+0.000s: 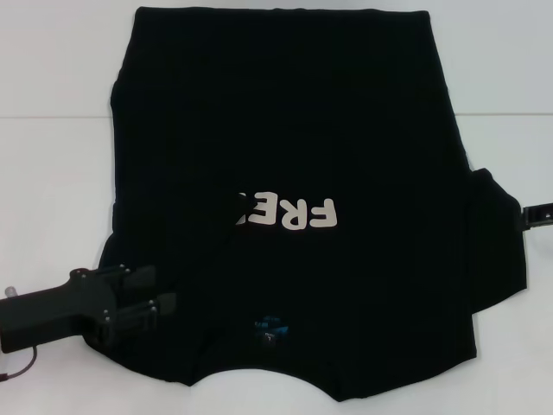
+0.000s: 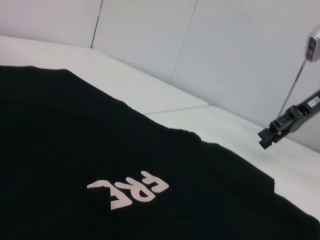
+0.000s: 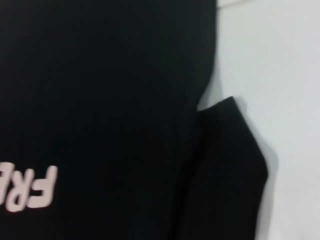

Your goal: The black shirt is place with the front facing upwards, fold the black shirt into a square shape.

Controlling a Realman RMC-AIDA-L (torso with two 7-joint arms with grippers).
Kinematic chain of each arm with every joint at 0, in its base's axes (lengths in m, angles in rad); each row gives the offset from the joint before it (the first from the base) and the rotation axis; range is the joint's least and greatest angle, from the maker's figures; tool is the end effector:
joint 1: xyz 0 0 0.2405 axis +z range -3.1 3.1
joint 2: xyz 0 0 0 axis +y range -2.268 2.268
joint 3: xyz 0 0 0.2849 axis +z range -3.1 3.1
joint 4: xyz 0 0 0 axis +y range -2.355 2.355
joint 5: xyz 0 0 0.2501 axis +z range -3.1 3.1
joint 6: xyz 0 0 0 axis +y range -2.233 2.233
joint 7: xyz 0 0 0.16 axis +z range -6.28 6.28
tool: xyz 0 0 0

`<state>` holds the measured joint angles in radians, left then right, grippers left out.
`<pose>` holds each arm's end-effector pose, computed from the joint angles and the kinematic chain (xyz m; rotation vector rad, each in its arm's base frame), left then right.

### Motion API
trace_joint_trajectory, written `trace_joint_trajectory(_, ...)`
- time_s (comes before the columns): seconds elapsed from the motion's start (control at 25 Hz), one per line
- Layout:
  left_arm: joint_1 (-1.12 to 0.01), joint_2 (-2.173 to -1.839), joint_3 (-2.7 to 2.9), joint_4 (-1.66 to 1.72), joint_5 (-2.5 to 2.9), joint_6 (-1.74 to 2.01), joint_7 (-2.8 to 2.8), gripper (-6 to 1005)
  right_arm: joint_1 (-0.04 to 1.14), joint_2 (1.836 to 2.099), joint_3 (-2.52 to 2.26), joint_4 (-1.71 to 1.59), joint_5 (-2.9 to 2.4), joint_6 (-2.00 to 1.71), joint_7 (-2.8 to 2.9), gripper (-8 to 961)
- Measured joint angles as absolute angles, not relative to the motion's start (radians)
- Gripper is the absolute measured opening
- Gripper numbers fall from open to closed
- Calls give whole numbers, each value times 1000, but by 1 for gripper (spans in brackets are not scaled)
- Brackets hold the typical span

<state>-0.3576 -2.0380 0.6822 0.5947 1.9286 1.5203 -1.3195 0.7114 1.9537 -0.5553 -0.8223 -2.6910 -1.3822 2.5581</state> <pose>-0.3734 0.3297 -0.0144 -2.5594 -0.8086 -0.6800 0.3474 0.4521 0.0765 -1.9739 1.7189 0.0674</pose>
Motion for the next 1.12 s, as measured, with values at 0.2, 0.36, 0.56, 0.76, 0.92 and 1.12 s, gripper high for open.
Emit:
trace_joint_trajectory(0.2, -346, -2042, 637, 600, 1933, 1520, -1284, 745, 737, 1956, -572, -730, -2705, -1313, 2560, 940)
trace_joint_trajectory(0.36, -344, -2043, 609, 601, 1929, 1523, -1275, 751, 751, 1953, -586, -681, -2708, -1269, 2555, 940)
trace_joint_trajectory(0.56, -344, -2044, 608, 601, 1929, 1521, -1272, 759, 761, 1955, -607, -647, -2711, -1224, 2555, 940)
trace_joint_trajectory(0.76, -342, -2045, 607, 601, 1929, 1513, -1270, 812, 773, 1956, -630, -602, -2710, -1182, 2555, 940)
trace_joint_trajectory(0.92, -343, -2045, 607, 601, 1929, 1513, -1270, 863, 775, 1963, -634, -597, -2709, -1164, 2553, 940)
trace_joint_trajectory(1.12, -347, -2045, 607, 601, 1932, 1513, -1269, 864, 782, 1966, -636, -581, -2706, -1149, 2544, 941)
